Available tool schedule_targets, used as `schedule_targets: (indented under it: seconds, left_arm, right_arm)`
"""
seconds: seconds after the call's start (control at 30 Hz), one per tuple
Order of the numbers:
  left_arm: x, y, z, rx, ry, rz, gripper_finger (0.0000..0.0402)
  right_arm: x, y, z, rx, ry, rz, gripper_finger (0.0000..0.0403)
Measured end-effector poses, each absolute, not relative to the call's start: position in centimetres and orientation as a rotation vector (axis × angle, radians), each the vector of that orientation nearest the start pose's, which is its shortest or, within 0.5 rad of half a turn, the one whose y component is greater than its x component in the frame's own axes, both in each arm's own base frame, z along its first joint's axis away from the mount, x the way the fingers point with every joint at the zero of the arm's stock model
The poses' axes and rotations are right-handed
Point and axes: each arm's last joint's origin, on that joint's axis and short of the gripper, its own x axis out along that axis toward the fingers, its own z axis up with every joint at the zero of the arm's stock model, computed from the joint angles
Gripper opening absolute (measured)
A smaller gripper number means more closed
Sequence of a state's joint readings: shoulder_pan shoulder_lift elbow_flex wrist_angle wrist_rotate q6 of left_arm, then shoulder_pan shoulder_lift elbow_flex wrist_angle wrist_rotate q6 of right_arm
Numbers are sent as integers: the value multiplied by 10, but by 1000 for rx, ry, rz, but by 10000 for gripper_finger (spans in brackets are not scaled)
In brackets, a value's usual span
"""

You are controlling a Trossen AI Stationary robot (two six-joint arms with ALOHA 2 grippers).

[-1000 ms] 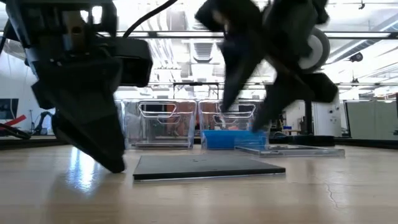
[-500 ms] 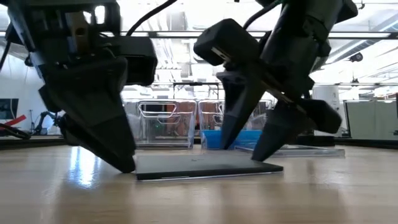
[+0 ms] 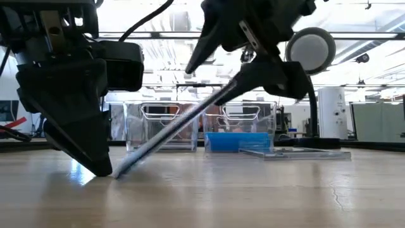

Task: Pick & place jewel cases by type
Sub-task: Put the bottom black CD case into the left transparent bin

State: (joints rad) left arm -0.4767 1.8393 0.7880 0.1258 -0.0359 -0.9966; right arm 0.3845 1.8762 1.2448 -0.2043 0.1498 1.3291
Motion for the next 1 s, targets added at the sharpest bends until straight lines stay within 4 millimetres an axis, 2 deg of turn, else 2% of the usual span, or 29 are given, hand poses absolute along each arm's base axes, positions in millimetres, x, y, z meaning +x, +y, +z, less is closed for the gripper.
schedule_targets:
  seconds: [0.13, 0.33, 0.53, 0.67, 0.9, 1.0]
  left_arm:
    - [287, -147, 98, -681, 989, 69, 128]
    - [288, -147, 99, -693, 972, 69, 128]
    - [287, -149, 99, -688, 969, 73, 128]
    - [284, -154, 100, -664, 945, 85, 128]
    - [275, -169, 105, -637, 872, 134, 128]
    - [266, -180, 111, -644, 830, 171, 128]
  right_arm:
    - [379, 150, 186, 1069, 747, -271, 210]
    - [390, 155, 170, 1130, 720, -212, 210]
    - [384, 151, 161, 1222, 790, -342, 203]
    - [386, 149, 163, 1251, 777, -335, 159]
    - [387, 147, 163, 1234, 766, -320, 27]
    - [387, 145, 169, 1212, 757, -304, 14]
